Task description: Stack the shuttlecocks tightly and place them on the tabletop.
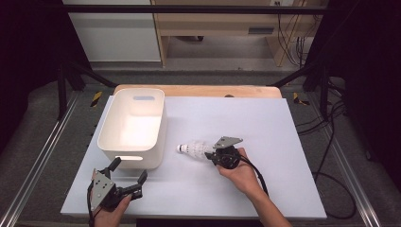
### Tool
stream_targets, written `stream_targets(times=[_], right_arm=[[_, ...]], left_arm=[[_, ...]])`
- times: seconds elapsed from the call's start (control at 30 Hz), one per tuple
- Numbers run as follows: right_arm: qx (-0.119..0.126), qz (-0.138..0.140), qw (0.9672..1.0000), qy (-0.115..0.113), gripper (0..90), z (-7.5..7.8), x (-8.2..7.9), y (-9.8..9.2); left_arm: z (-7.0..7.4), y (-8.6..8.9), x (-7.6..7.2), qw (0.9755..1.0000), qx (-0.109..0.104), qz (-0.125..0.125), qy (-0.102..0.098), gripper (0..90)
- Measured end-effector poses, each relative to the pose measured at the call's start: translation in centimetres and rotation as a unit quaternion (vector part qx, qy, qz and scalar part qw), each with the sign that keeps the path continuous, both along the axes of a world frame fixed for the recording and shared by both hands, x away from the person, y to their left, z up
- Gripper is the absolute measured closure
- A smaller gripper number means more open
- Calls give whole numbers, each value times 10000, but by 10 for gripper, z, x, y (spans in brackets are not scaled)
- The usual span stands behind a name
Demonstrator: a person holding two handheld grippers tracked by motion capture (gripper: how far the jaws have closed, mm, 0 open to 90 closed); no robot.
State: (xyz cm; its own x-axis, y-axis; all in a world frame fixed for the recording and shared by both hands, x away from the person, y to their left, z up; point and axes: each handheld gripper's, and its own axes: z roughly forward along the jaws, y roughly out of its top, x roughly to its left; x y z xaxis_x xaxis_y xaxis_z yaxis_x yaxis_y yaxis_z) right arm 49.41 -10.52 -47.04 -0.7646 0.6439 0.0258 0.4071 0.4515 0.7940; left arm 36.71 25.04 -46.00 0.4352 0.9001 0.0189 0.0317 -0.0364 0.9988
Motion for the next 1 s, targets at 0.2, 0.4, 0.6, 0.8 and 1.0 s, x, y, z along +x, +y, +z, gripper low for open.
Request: stream_targets(times=[0.2,0.4,0.6,0.8,1.0], right_arm=[[-1,81,10000,-27,897,1,3,4],[-20,153,9999,-26,898,0,6,8],[-5,233,9997,-36,897,-1,8,11],[-6,333,9994,-54,897,-1,8,13],[-22,374,9993,-57,896,-2,8,15]], left_arm=[[0,0,0,10000,10,2,-5,13],[0,0,0,10000,5,0,-1,13],[0,0,0,10000,1,2,-2,14],[0,0,0,10000,-2,3,-4,13],[0,0,0,10000,9,0,-5,14]])
